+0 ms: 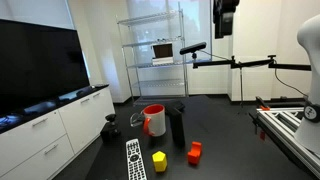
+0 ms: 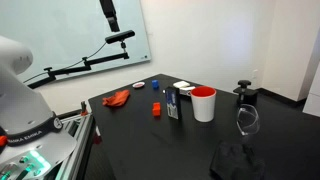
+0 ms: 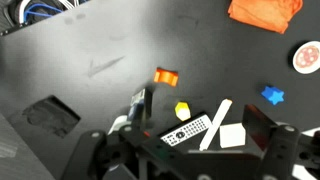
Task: Place the box on its side.
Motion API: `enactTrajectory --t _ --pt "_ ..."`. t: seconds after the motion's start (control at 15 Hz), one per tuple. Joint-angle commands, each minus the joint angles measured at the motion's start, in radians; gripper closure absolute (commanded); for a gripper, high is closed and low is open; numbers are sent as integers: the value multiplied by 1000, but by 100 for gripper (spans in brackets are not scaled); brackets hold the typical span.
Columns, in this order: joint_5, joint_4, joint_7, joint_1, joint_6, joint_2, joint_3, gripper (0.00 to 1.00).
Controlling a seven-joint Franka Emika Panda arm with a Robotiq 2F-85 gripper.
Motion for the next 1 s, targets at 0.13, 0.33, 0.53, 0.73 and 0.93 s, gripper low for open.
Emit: enactTrajectory --t 0.13,0.33,0.53,0.73,0.93 --pt "0 49 0 0 -15 -21 0 0" --pt "0 45 0 0 -16 -20 0 0" --pt "-12 43 -4 -9 22 -14 -3 0" --pt "-20 101 85 -94 122 120 -27 0" --pt "-13 151 145 -168 226 258 -64 0"
